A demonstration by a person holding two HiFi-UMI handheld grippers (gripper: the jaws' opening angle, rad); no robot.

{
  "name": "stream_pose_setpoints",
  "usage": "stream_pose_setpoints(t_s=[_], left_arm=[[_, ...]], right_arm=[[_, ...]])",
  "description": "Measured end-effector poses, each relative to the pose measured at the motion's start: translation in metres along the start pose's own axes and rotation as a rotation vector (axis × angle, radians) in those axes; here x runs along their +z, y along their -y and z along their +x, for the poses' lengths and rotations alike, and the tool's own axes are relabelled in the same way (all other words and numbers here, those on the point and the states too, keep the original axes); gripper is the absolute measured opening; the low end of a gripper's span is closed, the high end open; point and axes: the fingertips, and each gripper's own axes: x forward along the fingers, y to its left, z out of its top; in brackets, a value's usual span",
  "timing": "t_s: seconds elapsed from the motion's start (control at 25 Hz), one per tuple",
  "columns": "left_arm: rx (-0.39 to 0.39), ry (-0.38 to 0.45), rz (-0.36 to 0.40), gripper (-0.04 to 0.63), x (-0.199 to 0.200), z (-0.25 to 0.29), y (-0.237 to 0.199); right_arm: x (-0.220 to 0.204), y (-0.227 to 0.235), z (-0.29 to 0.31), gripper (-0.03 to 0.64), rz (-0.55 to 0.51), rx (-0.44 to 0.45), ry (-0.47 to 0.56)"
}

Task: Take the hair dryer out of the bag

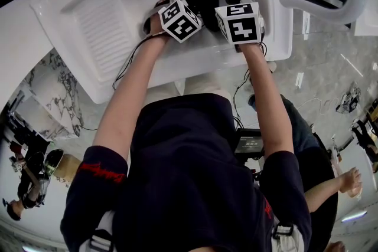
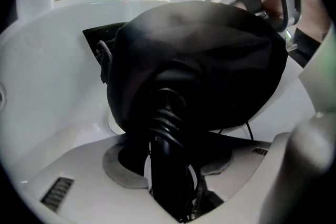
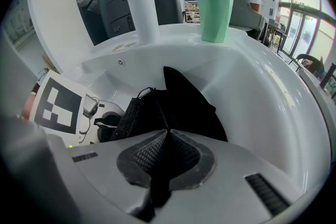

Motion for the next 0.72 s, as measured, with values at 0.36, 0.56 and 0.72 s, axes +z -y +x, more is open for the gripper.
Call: stream_pose_setpoints(t_s=[0.36, 0.56, 0.72], left_arm=[[0.001, -0.016, 0.005, 0.210, -0.003, -0.005, -0.002], [-0.011, -0.015, 0.003, 0.209, -0.005, -0.010, -0.001], [-0.010, -0.008, 0.005, 0.209, -0.003, -0.016, -0.001]], right_arm=[[-0.002, -0.002, -0.001, 0.040, -0.003, 0.017, -0.019], [0.000, -0.004, -0.002, 0.040, -0.002, 0.013, -0.009], [0.005, -0.003, -0.006, 0.041, -0.001, 0.004, 0.008]])
